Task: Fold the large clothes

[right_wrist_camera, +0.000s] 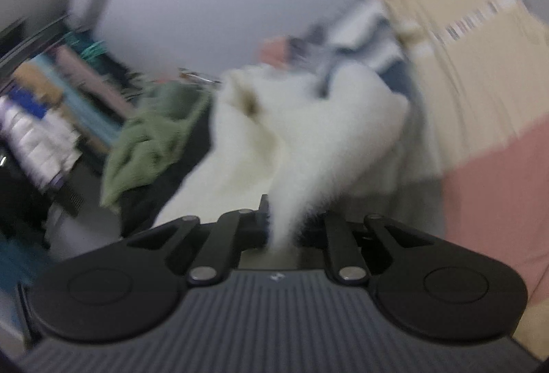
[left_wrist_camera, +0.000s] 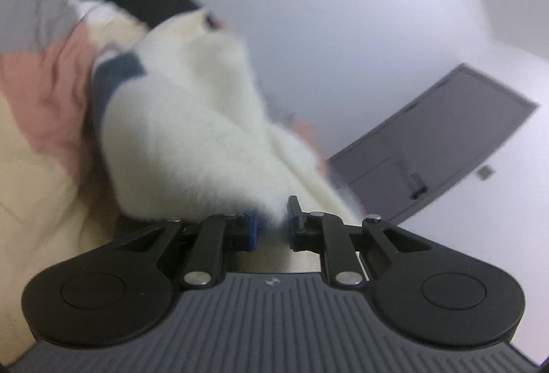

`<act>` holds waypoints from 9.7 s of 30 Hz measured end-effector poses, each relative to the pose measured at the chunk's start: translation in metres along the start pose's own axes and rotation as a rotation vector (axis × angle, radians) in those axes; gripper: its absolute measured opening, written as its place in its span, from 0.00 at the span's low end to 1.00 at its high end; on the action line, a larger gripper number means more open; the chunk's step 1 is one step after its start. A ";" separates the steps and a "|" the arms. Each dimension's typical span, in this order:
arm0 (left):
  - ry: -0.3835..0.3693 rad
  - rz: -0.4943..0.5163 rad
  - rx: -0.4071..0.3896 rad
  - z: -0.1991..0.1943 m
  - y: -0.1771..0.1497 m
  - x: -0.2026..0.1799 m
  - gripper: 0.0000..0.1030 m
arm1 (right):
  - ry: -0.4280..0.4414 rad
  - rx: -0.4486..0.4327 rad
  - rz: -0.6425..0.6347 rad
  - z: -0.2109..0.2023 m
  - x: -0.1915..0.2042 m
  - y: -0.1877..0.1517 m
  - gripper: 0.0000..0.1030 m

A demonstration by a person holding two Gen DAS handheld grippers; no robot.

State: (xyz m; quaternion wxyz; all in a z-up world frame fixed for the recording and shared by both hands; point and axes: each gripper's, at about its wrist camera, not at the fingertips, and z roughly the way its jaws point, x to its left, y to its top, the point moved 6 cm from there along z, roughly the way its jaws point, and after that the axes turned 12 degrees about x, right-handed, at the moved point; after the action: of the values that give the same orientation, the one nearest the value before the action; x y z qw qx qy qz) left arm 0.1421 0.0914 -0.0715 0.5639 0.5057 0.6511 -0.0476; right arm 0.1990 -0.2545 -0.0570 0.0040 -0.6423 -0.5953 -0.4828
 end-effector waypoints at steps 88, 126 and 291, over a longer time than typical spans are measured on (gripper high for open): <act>0.471 0.305 0.112 0.165 0.206 0.000 0.63 | -0.261 0.028 -0.246 0.180 0.022 0.192 0.30; 0.700 0.384 0.206 0.030 -0.031 0.002 0.63 | -0.559 -0.006 -0.040 -0.016 -0.054 0.017 0.76; 0.656 0.278 0.095 -0.004 0.049 -0.047 0.53 | -0.387 0.023 -0.241 -0.061 -0.003 0.103 0.81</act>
State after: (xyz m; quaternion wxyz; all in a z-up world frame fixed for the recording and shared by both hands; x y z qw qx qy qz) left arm 0.1673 0.0889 -0.0084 0.3019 0.6034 0.7196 0.1641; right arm 0.2417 -0.3217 0.0327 -0.1605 -0.6469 -0.6631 -0.3408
